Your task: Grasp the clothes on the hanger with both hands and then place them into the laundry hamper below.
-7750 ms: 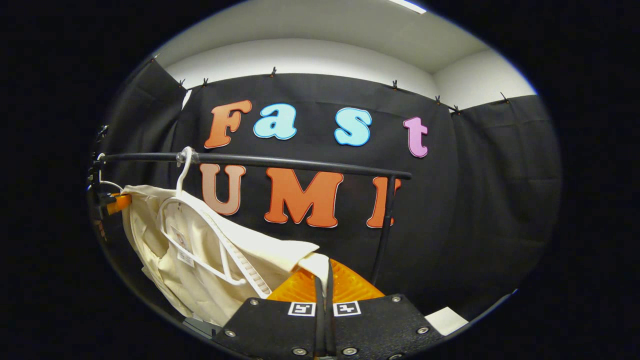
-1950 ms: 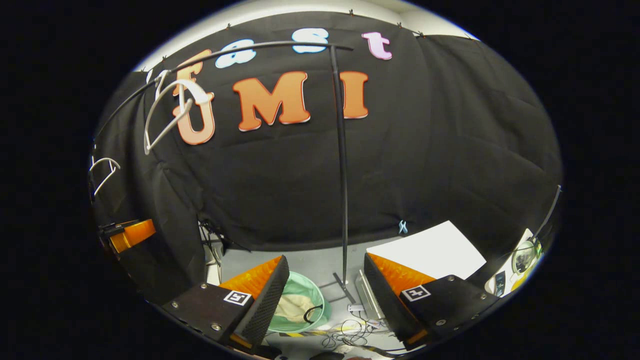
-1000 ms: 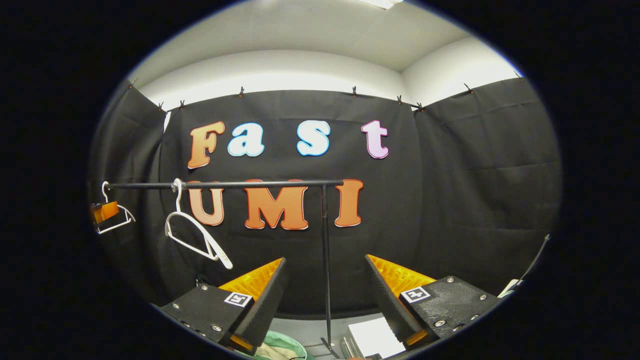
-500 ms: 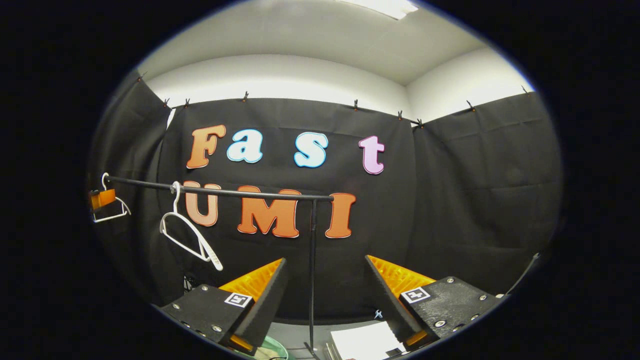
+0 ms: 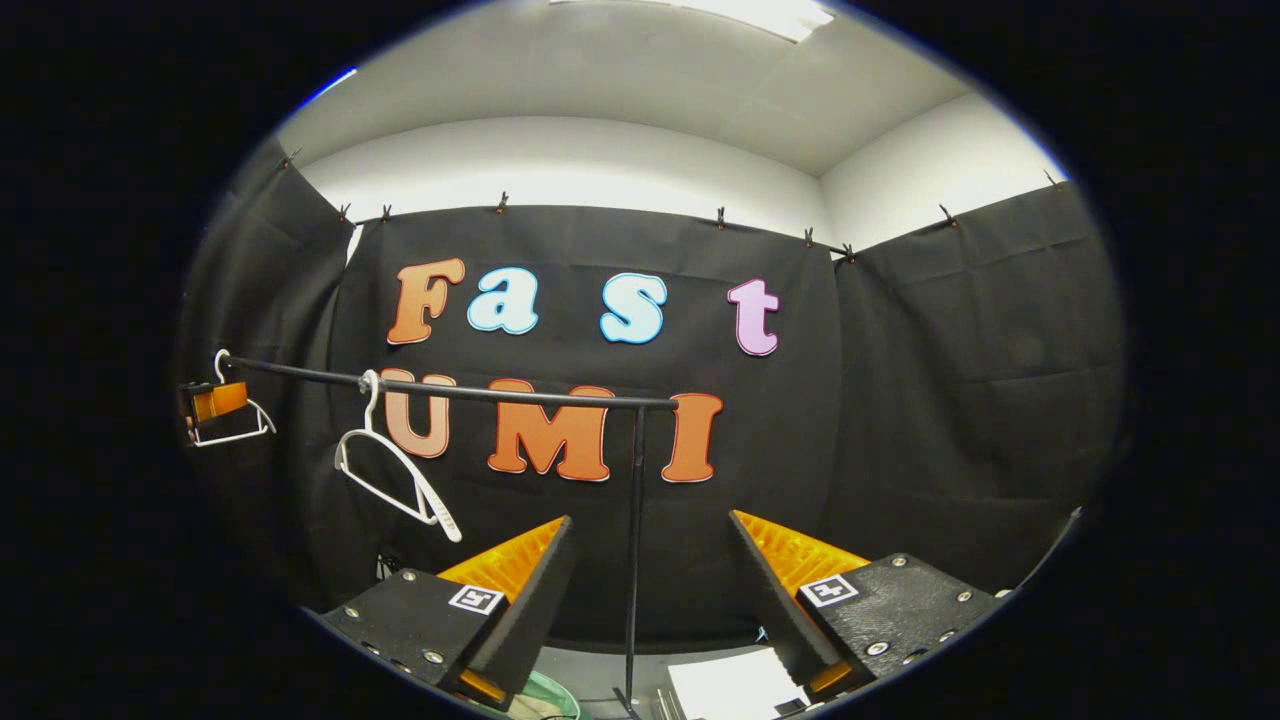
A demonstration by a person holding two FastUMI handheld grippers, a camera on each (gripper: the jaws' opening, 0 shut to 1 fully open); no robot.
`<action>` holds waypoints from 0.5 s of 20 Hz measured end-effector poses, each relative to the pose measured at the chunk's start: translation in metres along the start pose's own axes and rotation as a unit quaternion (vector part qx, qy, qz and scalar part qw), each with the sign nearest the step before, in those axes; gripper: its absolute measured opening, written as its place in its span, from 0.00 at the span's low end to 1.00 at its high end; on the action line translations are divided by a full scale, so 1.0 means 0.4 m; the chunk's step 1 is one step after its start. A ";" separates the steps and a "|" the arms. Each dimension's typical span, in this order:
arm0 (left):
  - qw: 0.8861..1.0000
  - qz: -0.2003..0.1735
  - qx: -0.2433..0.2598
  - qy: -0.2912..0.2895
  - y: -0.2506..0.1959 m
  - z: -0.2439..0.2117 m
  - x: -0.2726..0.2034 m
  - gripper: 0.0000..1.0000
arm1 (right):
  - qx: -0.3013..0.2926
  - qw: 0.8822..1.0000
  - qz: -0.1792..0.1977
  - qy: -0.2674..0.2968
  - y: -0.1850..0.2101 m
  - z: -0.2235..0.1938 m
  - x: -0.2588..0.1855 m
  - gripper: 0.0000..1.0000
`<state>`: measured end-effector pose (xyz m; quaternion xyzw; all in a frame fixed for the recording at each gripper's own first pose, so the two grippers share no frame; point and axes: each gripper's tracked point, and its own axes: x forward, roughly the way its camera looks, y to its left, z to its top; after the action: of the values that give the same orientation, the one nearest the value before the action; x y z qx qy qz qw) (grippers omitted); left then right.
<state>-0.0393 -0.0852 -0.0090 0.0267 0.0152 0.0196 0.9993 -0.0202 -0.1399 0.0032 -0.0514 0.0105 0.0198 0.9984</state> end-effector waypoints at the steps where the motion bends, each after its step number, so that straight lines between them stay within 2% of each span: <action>1: 1.000 -0.001 -0.002 0.000 0.000 -0.002 0.001 0.94 | 0.001 1.000 0.001 0.000 0.004 -0.002 -0.002 0.92; 2: 1.000 -0.001 -0.005 0.001 0.001 -0.002 0.002 0.94 | 0.000 1.000 0.003 0.001 0.006 -0.007 -0.003 1.00; 5: 1.000 0.005 -0.002 0.004 0.012 -0.012 0.005 0.94 | -0.008 1.000 0.003 0.005 0.007 -0.020 -0.006 1.00; 6: 1.000 0.008 0.001 0.005 0.015 -0.015 0.002 0.94 | -0.008 1.000 0.002 0.006 0.006 -0.021 -0.006 0.92; 7: 1.000 0.009 0.002 0.006 0.019 -0.018 0.004 0.94 | -0.007 1.000 0.002 0.006 0.006 -0.021 -0.010 0.92; 8: 1.000 0.009 0.002 0.006 0.019 -0.019 0.005 0.97 | -0.005 1.000 0.003 0.006 0.006 -0.022 -0.011 0.92; 10: 1.000 0.008 -0.001 0.007 0.017 -0.019 0.001 0.94 | -0.003 1.000 0.003 0.005 0.006 -0.022 -0.010 0.92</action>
<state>-0.0395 -0.0778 -0.0163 0.0261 0.0223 0.0277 0.9990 -0.0246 -0.1386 -0.0055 -0.0545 0.0155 0.0227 0.9981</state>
